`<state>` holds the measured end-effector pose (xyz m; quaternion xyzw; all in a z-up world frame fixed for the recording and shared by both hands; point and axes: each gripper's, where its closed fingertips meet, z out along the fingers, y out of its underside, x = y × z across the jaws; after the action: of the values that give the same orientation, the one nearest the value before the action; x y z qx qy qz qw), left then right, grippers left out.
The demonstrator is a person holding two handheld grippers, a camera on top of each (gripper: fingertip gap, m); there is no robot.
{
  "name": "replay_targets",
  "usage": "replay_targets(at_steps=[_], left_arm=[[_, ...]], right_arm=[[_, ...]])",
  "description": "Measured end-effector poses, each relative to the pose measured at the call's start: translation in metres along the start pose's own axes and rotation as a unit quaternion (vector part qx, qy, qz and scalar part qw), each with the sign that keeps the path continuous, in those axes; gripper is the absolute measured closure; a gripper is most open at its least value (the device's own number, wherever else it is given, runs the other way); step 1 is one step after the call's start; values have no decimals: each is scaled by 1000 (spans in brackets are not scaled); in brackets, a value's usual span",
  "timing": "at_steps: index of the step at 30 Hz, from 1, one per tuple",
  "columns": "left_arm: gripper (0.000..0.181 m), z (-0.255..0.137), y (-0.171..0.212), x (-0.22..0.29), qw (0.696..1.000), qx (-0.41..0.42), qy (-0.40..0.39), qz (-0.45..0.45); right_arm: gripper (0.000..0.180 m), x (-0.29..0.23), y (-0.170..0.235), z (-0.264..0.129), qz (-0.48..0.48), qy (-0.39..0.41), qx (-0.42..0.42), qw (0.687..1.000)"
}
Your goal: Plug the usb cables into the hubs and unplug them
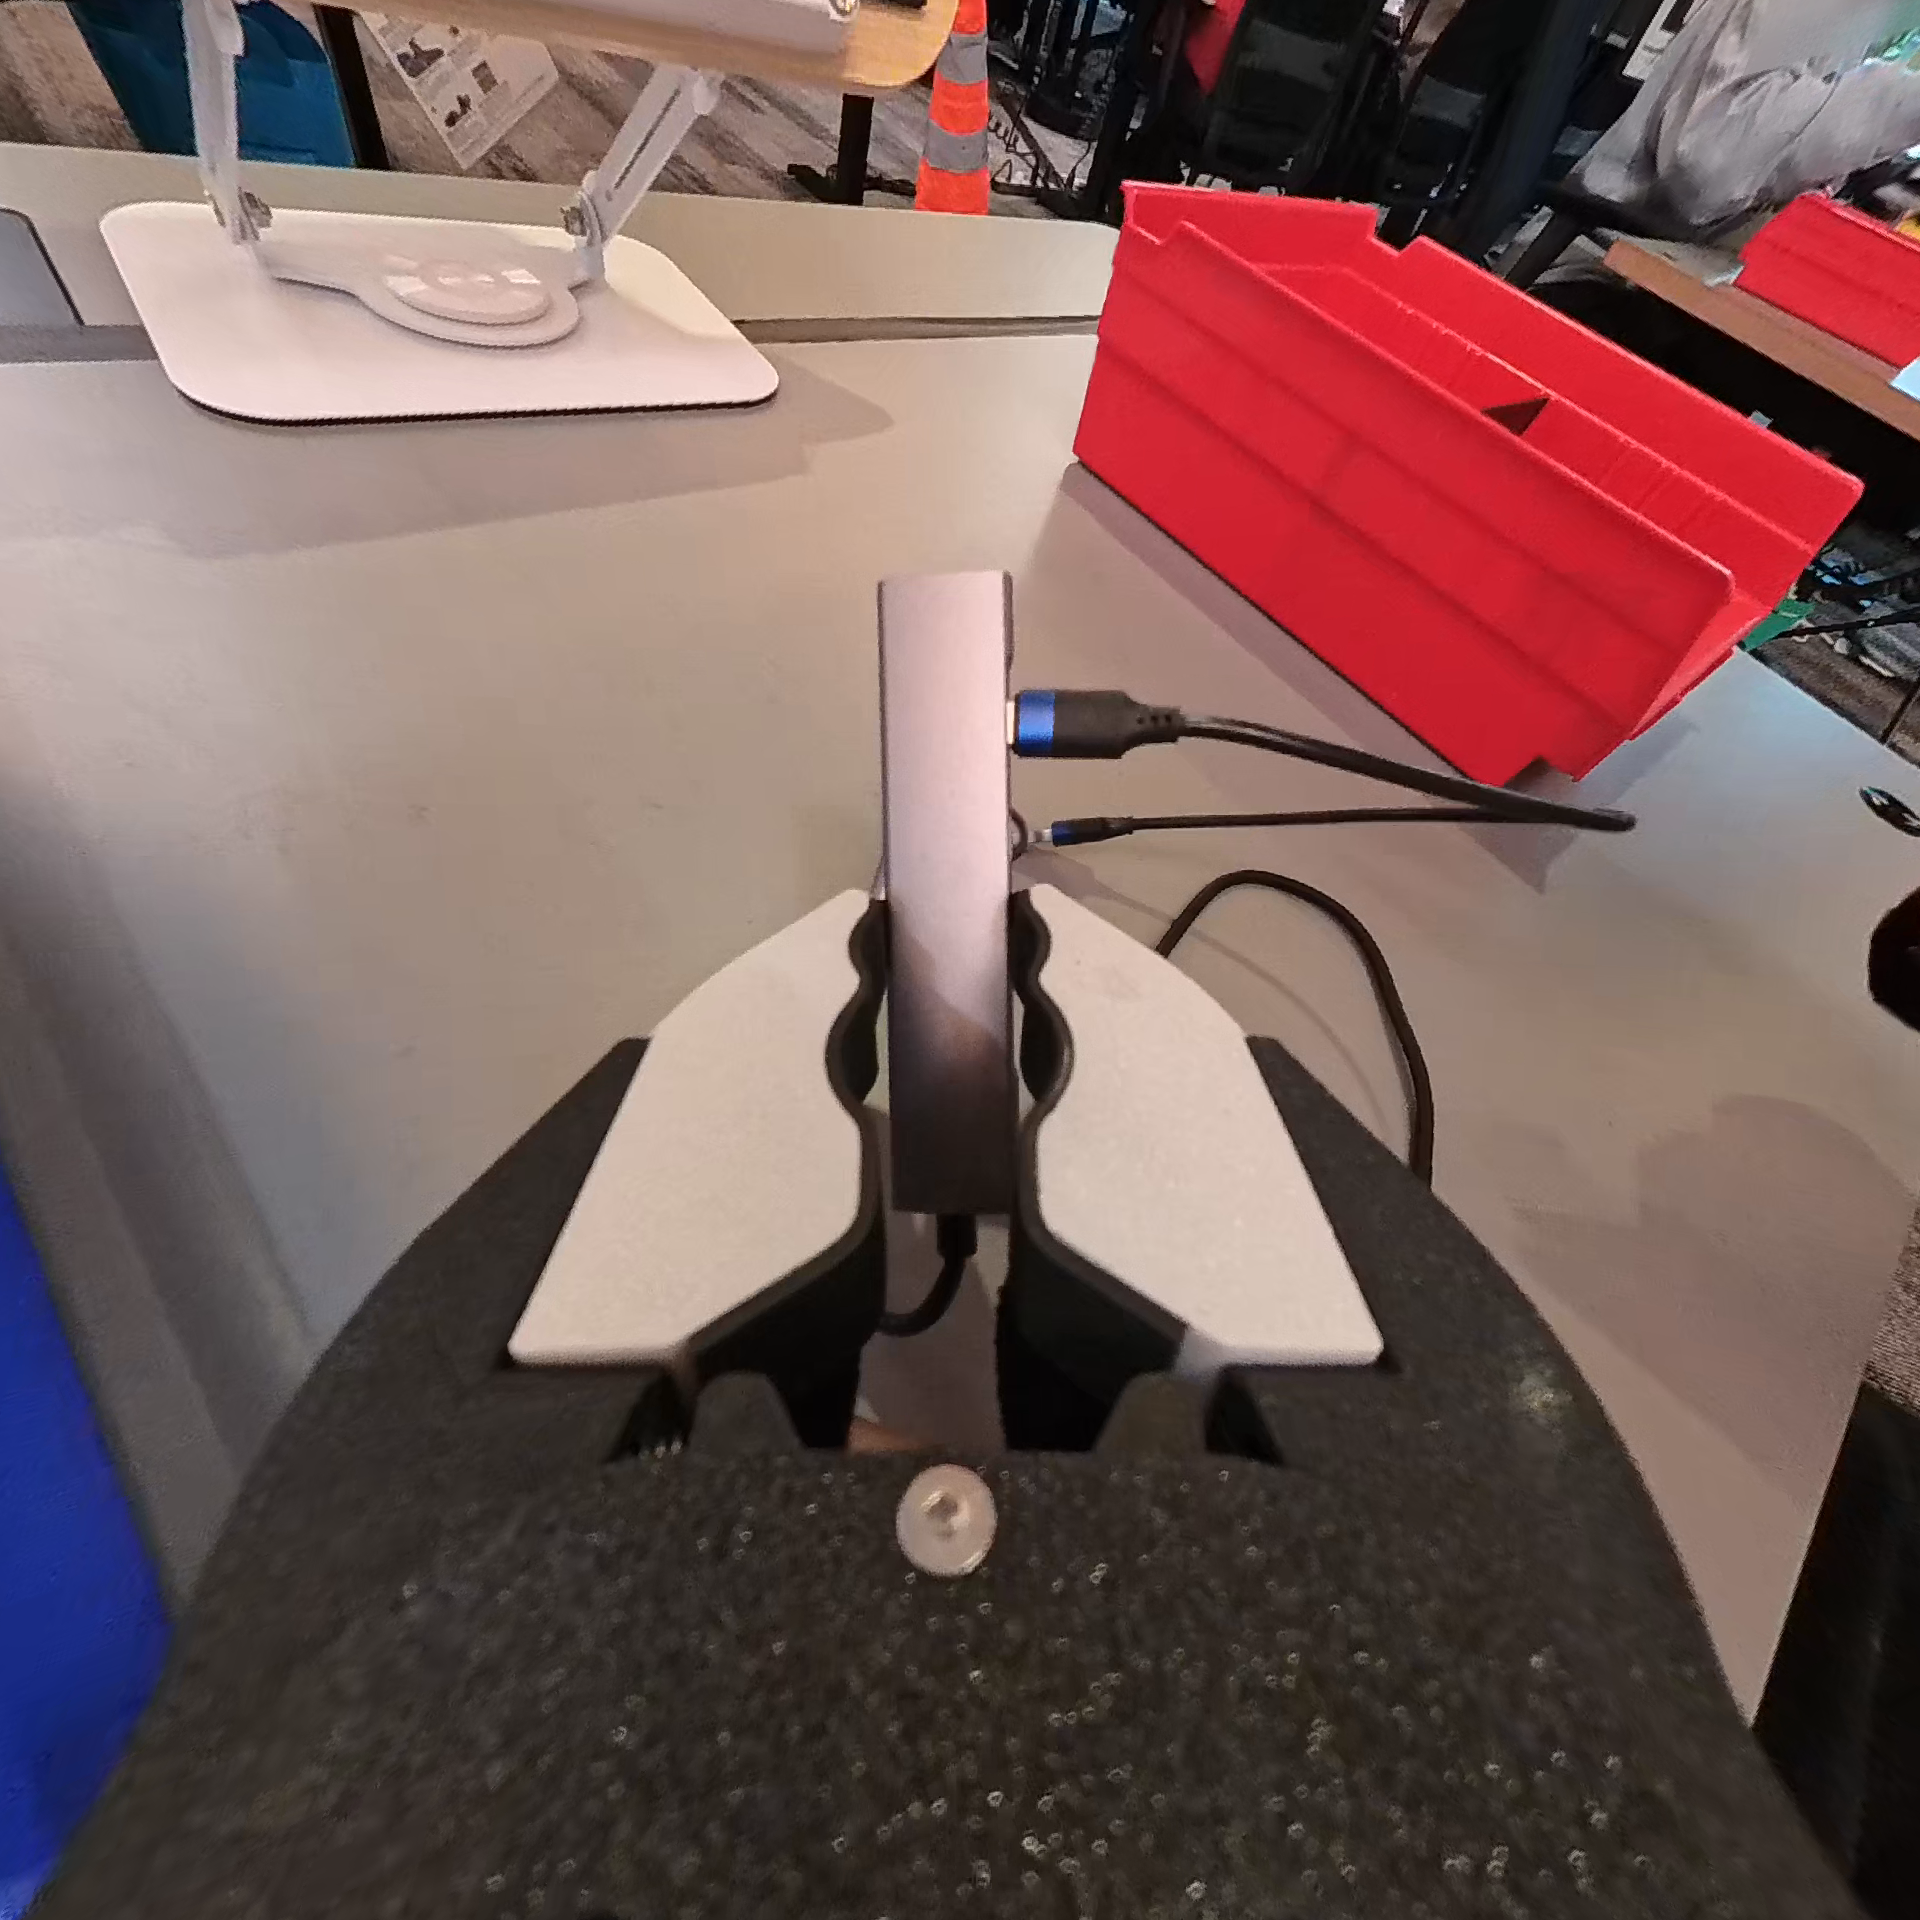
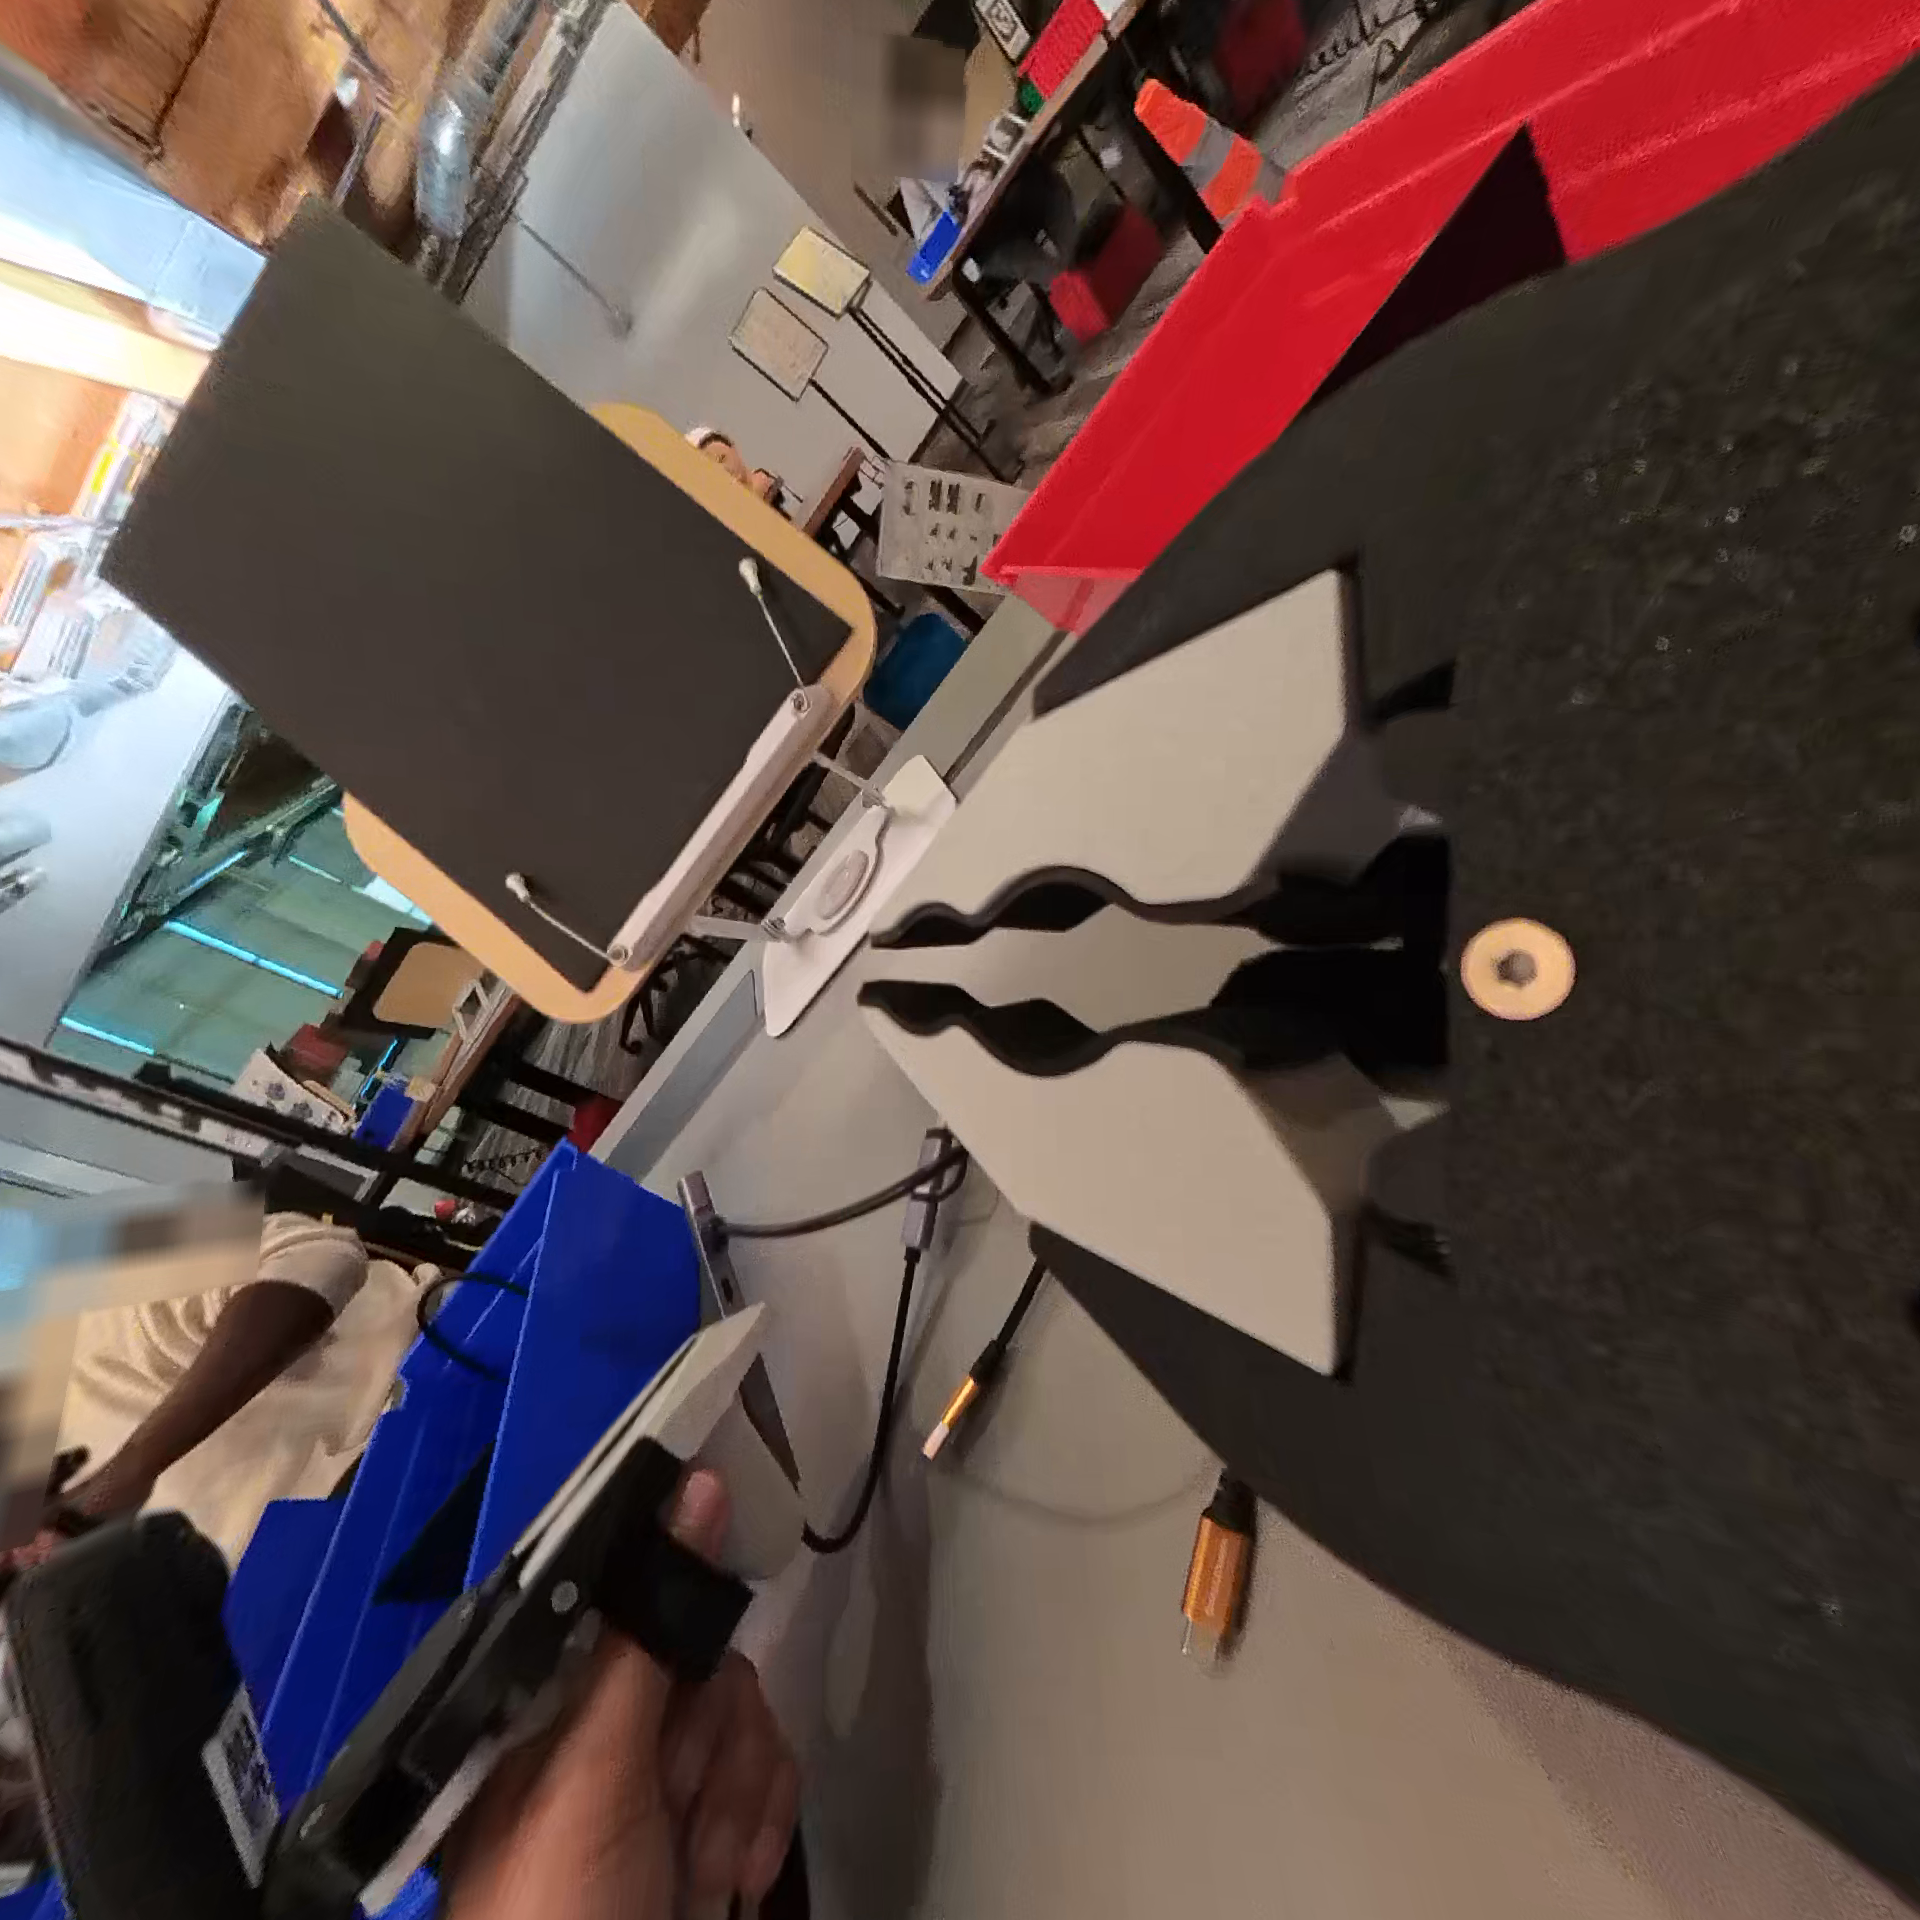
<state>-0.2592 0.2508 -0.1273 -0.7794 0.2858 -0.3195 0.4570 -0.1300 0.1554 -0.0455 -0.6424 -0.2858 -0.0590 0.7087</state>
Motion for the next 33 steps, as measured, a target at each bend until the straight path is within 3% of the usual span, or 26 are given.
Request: replay_targets(at_steps=[6, 10, 14, 17, 21, 24, 27, 33], left_arm=[[159, 0, 0, -1, 1000, -1, -2, 2], [158, -2, -2, -6, 1000, 3, -6, 0], [158, -8, -9, -15, 1000, 22, -19, -3], [158, -13, -16, -21, 999, 41, -36, -3], [158, -22, -24, -33, 996, 66, -63, -16], [159, -27, -26, -41, 994, 76, -71, -31], [159, -28, -24, -44, 994, 76, -68, -36], [158, -29, -22, -42, 995, 73, -64, -23]], right_arm=[[178, -3, 4, 1, 16, -19, -5, 1000], [175, -32, 36, 7, 25, -150, -86, 985], [134, -53, 74, 23, 128, -240, -201, 941], [129, -93, 70, 40, 146, -334, -206, 908], [138, -125, 86, 75, -5, -348, -231, 909], [143, -146, 84, 89, -24, -384, -226, 895], [170, -149, 90, 96, -54, -396, -227, 888], [174, -137, 51, 72, -47, -417, -180, 890]])
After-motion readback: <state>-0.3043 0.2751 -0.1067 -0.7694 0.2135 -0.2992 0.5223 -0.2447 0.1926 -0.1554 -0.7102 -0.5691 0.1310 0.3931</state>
